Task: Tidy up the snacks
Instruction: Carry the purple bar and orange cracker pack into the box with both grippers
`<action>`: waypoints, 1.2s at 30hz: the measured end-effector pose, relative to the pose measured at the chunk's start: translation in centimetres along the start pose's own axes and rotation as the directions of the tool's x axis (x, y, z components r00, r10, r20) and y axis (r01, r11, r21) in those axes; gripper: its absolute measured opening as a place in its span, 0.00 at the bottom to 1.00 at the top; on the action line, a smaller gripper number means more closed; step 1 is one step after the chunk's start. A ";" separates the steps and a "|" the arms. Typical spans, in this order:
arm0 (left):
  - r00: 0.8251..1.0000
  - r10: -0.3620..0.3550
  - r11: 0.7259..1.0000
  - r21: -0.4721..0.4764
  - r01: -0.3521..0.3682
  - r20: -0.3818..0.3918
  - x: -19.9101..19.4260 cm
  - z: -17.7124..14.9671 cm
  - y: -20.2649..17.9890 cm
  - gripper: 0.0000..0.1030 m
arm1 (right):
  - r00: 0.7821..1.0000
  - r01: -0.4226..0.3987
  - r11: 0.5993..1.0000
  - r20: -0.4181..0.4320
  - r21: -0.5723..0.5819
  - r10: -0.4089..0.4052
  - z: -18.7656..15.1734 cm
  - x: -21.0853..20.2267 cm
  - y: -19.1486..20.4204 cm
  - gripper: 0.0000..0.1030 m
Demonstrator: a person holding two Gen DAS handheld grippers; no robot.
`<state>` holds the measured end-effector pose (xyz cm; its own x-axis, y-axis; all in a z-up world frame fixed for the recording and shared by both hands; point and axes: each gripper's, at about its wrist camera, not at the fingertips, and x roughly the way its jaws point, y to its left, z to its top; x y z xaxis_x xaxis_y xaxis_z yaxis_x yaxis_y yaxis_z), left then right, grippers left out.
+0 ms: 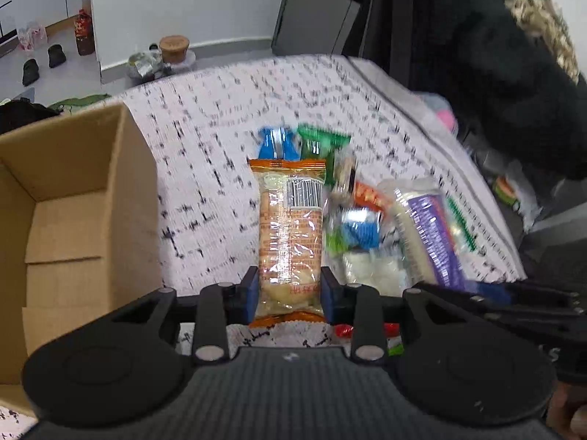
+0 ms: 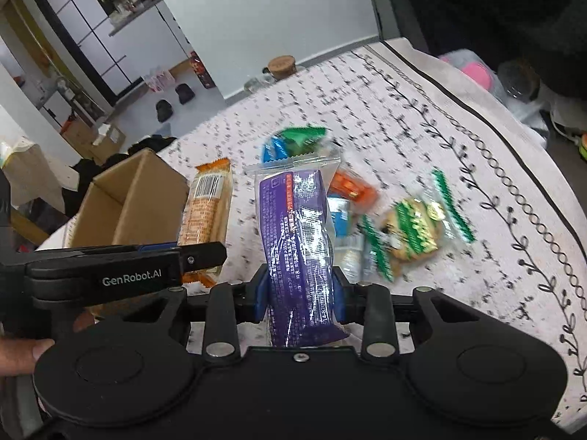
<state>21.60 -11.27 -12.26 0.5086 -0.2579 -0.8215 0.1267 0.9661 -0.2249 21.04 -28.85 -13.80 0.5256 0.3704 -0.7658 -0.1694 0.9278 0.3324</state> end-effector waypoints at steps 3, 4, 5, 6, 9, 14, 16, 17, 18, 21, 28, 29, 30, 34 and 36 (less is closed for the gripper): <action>0.999 -0.009 1.000 0.002 0.009 0.036 -1.5 0.4 0.3 0.32 | 1.000 -0.013 1.000 0.012 -0.024 0.013 0.3 -0.2 1.4 0.32; 0.999 -0.010 1.000 0.002 0.010 0.046 -2.0 0.5 0.4 0.32 | 1.000 -0.019 0.999 0.016 -0.030 0.020 0.4 -0.2 1.9 0.32; 0.998 -0.012 1.000 0.000 0.012 0.056 -2.5 0.6 0.6 0.32 | 1.000 -0.025 0.999 0.017 -0.036 0.026 0.6 -0.1 2.3 0.32; 0.998 -0.014 1.000 -0.001 0.014 0.065 -3.0 0.7 0.8 0.32 | 0.999 -0.031 0.999 0.020 -0.040 0.031 0.7 -0.1 2.8 0.32; 0.996 -0.013 1.000 -0.010 0.014 0.093 -4.3 0.8 1.5 0.32 | 0.998 -0.042 0.998 0.033 -0.049 0.044 1.0 -0.1 4.0 0.32; 0.992 0.005 0.999 -0.032 -0.001 0.127 -5.9 0.8 3.1 0.32 | 0.996 -0.070 0.996 0.045 -0.062 0.073 1.3 0.0 5.9 0.32; 0.990 0.019 0.999 -0.041 -0.013 0.139 -6.4 0.7 3.9 0.32 | 0.995 -0.079 0.995 0.048 -0.065 0.082 1.4 0.2 6.5 0.32; 0.989 0.024 0.999 -0.047 -0.018 0.143 -6.7 0.6 4.3 0.32 | 0.995 -0.087 0.994 0.049 -0.062 0.090 1.5 0.3 6.9 0.32; 0.989 0.028 0.998 -0.056 -0.020 0.145 -7.0 0.6 4.8 0.32 | 0.994 -0.095 0.994 0.050 -0.060 0.098 1.4 0.3 7.3 0.32; 0.986 0.049 0.996 -0.075 -0.038 0.156 -7.9 0.4 6.1 0.32 | 0.991 -0.118 0.991 0.054 -0.067 0.122 1.7 0.5 8.7 0.32; 0.981 0.097 0.989 -0.127 -0.076 0.169 -9.5 -0.2 9.6 0.32 | 0.984 -0.168 0.982 0.049 -0.089 0.172 1.8 1.3 11.8 0.32; 0.980 0.104 0.988 -0.134 -0.081 0.169 -9.6 -0.3 10.0 0.32 | 0.983 -0.173 0.981 0.046 -0.091 0.178 2.0 1.5 12.2 0.32; 0.979 0.110 0.986 -0.141 -0.087 0.169 -9.8 -0.4 10.5 0.32 | 0.982 -0.179 0.979 0.045 -0.094 0.184 2.0 1.6 12.6 0.32; 0.977 0.135 0.980 -0.167 -0.107 0.162 -10.0 -1.0 12.2 0.32 | 0.979 -0.195 0.974 0.035 -0.117 0.200 1.9 2.3 14.3 0.32; 0.977 0.146 0.977 -0.179 -0.117 0.156 -9.9 -1.2 13.1 0.32 | 0.978 -0.200 0.972 0.029 -0.123 0.205 1.8 2.7 14.8 0.32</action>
<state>17.19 3.88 -7.71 0.6482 -0.1094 -0.7536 -0.0881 0.9722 -0.2169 21.46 -14.20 -9.98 0.5035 0.5513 -0.6652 -0.3721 0.8332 0.4089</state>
